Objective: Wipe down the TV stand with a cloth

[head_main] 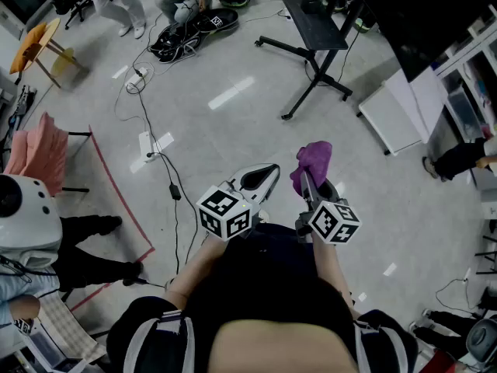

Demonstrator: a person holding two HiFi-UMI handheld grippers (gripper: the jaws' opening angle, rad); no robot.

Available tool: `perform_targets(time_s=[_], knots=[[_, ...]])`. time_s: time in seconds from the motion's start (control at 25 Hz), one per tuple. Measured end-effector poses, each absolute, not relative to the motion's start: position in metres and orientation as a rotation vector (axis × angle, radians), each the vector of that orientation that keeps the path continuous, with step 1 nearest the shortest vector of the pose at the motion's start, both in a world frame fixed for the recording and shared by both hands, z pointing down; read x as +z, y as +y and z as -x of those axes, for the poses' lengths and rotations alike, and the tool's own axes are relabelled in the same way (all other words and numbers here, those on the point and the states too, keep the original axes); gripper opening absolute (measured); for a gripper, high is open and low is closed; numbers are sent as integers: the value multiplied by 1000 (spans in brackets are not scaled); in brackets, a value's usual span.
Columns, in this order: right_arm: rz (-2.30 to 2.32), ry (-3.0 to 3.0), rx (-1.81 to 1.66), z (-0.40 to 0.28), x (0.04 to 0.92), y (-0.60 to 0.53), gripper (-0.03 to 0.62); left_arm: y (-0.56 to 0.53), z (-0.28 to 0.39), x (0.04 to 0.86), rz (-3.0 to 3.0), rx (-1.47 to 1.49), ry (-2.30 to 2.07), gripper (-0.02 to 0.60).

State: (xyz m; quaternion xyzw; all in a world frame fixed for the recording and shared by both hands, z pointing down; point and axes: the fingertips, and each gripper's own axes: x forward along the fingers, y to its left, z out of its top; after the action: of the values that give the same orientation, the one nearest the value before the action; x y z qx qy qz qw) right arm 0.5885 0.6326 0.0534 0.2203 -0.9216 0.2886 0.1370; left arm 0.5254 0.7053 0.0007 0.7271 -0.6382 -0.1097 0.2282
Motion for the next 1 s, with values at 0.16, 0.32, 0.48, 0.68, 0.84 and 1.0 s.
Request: perform_targets(time_s=[0.16,0.32,0.48,0.68,0.84,1.0], knots=[[-622,-2670,826,-594,56,639,89,712,-526,6,-1973,-286,-1803,6],[-614,-2676,811,-597,57,644,89,719,-529,9,-1960,-282,-1819,6],[-633,-2685,832,-597,54,642,89,718,-532,7,-1949,-291,-1824,6],[-663,-2694,785,-599,50,643,89,717,-536,3,-1958,-282,-1825,5],[-672,-2704,778,-597,50,636,89,709,-535,5,-1968,-266,-1826,5],[-685,-2715,781,-593,48,622,89,698,-534,6,-1984,-222,-1823,5]])
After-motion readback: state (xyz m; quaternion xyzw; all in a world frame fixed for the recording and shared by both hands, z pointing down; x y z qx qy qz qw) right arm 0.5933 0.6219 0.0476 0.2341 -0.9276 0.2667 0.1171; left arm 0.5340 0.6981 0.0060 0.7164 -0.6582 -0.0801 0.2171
